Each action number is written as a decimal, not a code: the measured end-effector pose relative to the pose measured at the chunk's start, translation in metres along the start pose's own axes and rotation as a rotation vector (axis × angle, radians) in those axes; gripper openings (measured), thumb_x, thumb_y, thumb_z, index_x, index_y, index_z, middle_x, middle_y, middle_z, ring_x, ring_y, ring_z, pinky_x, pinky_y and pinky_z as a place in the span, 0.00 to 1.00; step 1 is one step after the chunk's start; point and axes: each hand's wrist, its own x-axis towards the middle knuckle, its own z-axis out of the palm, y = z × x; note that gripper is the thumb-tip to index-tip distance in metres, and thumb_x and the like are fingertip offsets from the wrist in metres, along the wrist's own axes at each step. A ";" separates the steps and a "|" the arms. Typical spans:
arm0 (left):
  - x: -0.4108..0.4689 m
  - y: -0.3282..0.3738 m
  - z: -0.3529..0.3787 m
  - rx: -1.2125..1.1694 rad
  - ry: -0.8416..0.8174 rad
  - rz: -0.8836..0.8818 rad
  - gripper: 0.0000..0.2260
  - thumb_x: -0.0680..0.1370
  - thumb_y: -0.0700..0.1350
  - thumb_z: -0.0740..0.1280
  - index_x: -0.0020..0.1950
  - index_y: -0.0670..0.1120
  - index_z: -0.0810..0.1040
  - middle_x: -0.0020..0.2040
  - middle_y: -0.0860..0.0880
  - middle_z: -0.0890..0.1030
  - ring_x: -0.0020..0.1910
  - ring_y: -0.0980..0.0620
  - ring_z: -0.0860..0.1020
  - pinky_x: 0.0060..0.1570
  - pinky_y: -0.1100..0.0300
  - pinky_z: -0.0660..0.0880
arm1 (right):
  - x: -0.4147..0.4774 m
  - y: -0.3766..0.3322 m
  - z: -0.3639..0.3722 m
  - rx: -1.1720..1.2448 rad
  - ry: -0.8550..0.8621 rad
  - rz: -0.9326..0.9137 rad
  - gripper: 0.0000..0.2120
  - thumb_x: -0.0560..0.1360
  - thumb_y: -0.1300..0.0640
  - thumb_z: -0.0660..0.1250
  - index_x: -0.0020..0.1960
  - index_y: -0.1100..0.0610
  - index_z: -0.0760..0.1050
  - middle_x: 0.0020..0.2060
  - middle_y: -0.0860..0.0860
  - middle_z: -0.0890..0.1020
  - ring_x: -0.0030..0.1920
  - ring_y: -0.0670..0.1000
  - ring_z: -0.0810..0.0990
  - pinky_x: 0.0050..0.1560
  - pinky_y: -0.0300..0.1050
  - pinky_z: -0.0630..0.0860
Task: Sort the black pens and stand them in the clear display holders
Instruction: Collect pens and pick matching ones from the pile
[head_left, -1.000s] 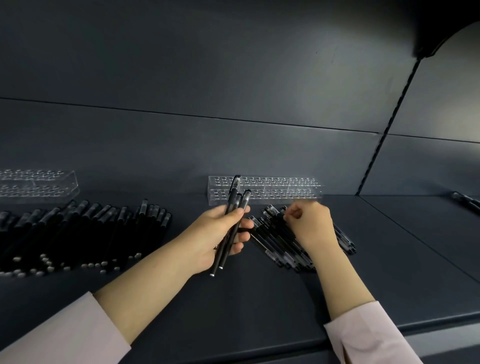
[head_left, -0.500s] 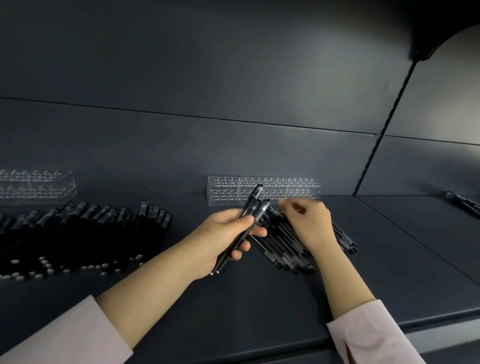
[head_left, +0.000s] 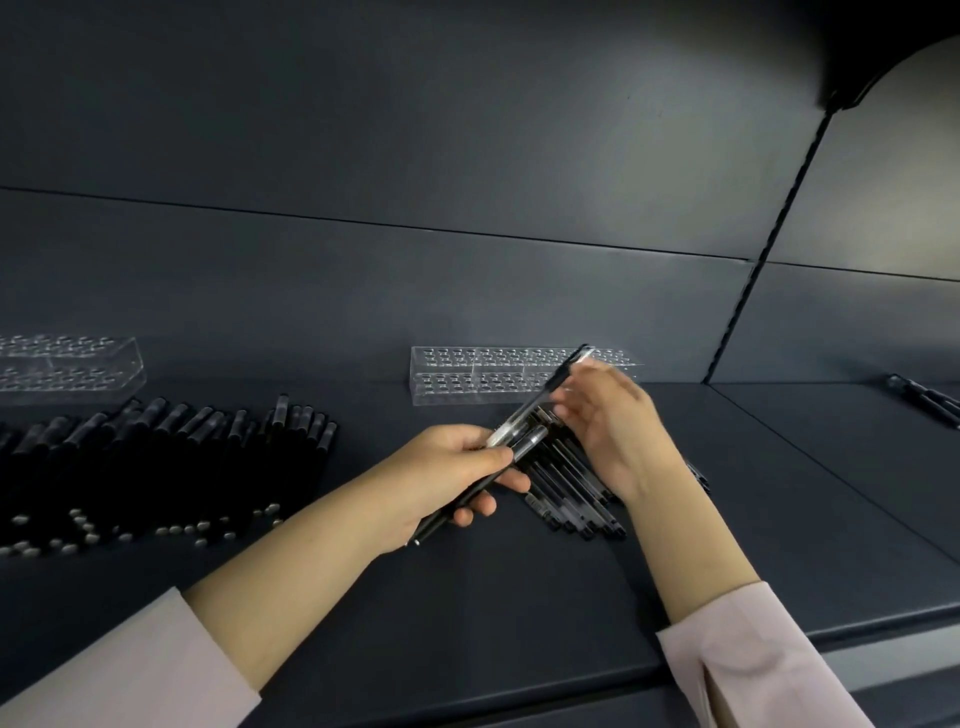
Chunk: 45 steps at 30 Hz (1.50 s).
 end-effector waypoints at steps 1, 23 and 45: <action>0.000 0.000 0.000 -0.008 0.007 -0.004 0.07 0.82 0.41 0.63 0.57 0.44 0.79 0.45 0.47 0.86 0.29 0.56 0.76 0.25 0.65 0.69 | 0.003 -0.003 -0.005 0.056 0.076 -0.029 0.03 0.77 0.64 0.64 0.46 0.58 0.73 0.36 0.51 0.79 0.37 0.49 0.79 0.44 0.42 0.77; 0.010 -0.008 -0.019 -0.256 0.271 0.087 0.07 0.80 0.41 0.67 0.56 0.46 0.82 0.49 0.53 0.86 0.39 0.60 0.81 0.37 0.66 0.74 | 0.018 0.012 -0.034 -1.300 0.059 -0.194 0.05 0.72 0.61 0.73 0.47 0.54 0.83 0.43 0.50 0.84 0.40 0.43 0.78 0.41 0.27 0.70; -0.075 -0.003 -0.157 -0.276 0.562 0.190 0.08 0.76 0.46 0.72 0.55 0.50 0.84 0.53 0.53 0.84 0.51 0.54 0.79 0.45 0.61 0.73 | -0.057 0.059 0.166 -0.578 -0.353 -0.024 0.10 0.72 0.62 0.73 0.53 0.56 0.80 0.37 0.55 0.84 0.37 0.49 0.79 0.38 0.36 0.76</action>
